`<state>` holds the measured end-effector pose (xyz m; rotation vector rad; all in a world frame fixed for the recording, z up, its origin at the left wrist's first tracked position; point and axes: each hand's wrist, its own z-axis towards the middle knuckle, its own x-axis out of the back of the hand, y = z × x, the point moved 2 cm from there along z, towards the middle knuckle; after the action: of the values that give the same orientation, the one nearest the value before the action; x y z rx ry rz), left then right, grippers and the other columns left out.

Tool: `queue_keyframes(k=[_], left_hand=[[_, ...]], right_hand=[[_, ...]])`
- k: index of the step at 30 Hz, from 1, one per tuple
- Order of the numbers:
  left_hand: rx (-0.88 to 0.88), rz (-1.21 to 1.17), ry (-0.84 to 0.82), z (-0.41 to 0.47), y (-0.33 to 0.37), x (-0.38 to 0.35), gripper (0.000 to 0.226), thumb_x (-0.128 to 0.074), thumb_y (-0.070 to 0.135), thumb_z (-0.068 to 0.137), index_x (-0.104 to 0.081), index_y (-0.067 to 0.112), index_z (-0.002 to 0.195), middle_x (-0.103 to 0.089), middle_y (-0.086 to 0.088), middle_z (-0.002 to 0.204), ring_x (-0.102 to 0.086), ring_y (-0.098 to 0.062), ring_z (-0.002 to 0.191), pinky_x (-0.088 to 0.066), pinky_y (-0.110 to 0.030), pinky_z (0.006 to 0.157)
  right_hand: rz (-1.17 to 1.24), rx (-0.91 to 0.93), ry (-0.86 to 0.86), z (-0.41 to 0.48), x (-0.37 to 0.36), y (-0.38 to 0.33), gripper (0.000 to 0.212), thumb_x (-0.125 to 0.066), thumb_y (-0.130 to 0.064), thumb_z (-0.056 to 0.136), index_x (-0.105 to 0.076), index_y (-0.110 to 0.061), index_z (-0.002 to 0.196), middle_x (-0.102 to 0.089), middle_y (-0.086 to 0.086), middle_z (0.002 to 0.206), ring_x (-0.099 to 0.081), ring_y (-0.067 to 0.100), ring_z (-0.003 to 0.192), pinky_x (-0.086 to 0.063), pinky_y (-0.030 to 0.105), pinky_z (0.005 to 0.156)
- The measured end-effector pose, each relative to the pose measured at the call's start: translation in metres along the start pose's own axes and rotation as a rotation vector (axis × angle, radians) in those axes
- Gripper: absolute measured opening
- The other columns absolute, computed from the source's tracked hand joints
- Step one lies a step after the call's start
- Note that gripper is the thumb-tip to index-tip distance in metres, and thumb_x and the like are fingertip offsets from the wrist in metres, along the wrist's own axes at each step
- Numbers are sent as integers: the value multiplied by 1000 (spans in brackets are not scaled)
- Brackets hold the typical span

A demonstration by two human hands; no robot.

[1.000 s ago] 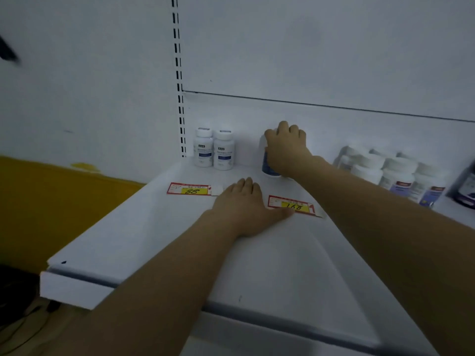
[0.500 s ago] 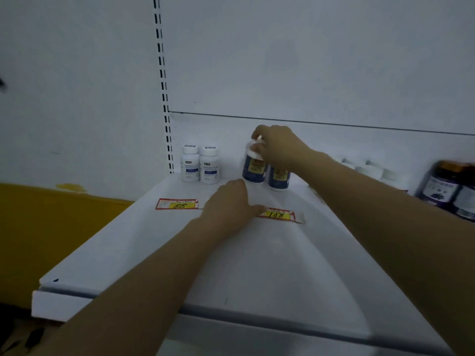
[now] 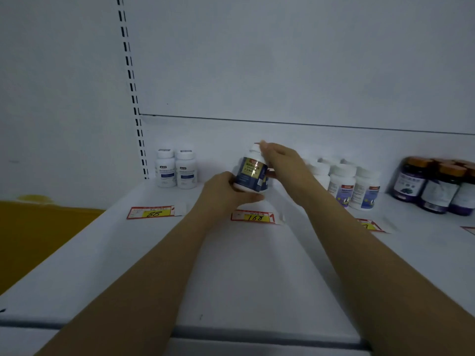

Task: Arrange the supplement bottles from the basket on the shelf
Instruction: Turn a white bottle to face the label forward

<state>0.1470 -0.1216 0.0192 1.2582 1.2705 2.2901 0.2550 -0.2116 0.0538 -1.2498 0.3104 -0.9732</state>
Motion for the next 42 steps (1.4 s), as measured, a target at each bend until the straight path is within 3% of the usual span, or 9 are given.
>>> queue_keyframes(k=[4, 12, 19, 24, 26, 32, 37, 40, 42], left_hand=[[3, 17, -23, 6, -1, -2, 44, -79, 44, 69, -57, 22, 101, -62, 6, 92, -57, -9, 80, -41, -14, 63], [-25, 7, -33, 4, 3, -2, 38, -76, 46, 71, -52, 27, 94, -59, 9, 85, -53, -1, 73, -40, -14, 62], [-45, -8, -36, 5, 5, -3, 49, -74, 49, 70, -49, 23, 102, -57, 11, 84, -54, -2, 75, -40, -16, 61], [3, -282, -137, 5, 10, -1, 50, -72, 34, 78, -48, 18, 119, -61, -3, 114, -61, -17, 101, -52, -31, 89], [-7, -311, -162, 4, 12, 0, 52, -70, 29, 81, -49, 14, 126, -61, -4, 117, -60, -20, 106, -51, -31, 92], [-73, -280, -153, 1, 12, 2, 47, -75, 30, 75, -56, 21, 117, -65, 6, 101, -62, -9, 93, -49, -20, 81], [-113, -182, 41, 4, 9, 3, 57, -82, 32, 67, -44, 20, 108, -56, 11, 92, -56, -2, 77, -40, -10, 61], [-158, -105, 81, 3, 8, 1, 62, -83, 31, 66, -37, 19, 106, -49, 12, 88, -52, -1, 71, -39, -9, 57], [-118, -108, 7, 3, 8, 0, 59, -81, 33, 68, -41, 20, 108, -53, 13, 89, -54, -2, 74, -39, -9, 58]], right_hand=[[14, 47, -39, 4, 3, 1, 29, -47, -41, 97, -65, -21, 107, -69, 2, 106, -65, 17, 99, -54, 36, 91], [4, 62, 7, 8, -1, -1, 40, -53, -47, 92, -62, -13, 108, -67, 4, 106, -66, 18, 94, -56, 37, 87], [113, 70, 43, 5, 1, -3, 41, -66, -42, 84, -63, -12, 111, -67, 0, 97, -67, 14, 86, -57, 29, 78], [156, 98, 84, 3, 7, -6, 38, -66, -36, 85, -62, -9, 112, -67, 4, 100, -67, 15, 89, -57, 27, 77], [166, 90, 89, 2, 6, -6, 39, -67, -36, 84, -62, -8, 112, -67, 4, 100, -67, 16, 89, -57, 28, 77], [237, 60, 147, 1, 5, -6, 39, -69, -37, 82, -62, -8, 107, -65, -3, 90, -64, 8, 75, -52, 17, 60], [294, -19, 60, 4, 1, -6, 21, -63, -36, 88, -62, -19, 100, -65, 0, 102, -63, 18, 96, -55, 32, 83], [217, -13, 25, 3, -2, -5, 30, -66, -41, 85, -55, -22, 106, -62, -5, 100, -63, 15, 91, -55, 31, 82], [248, 9, 49, 0, 1, -5, 32, -69, -34, 84, -57, -17, 108, -64, -2, 96, -63, 15, 85, -55, 32, 82]])
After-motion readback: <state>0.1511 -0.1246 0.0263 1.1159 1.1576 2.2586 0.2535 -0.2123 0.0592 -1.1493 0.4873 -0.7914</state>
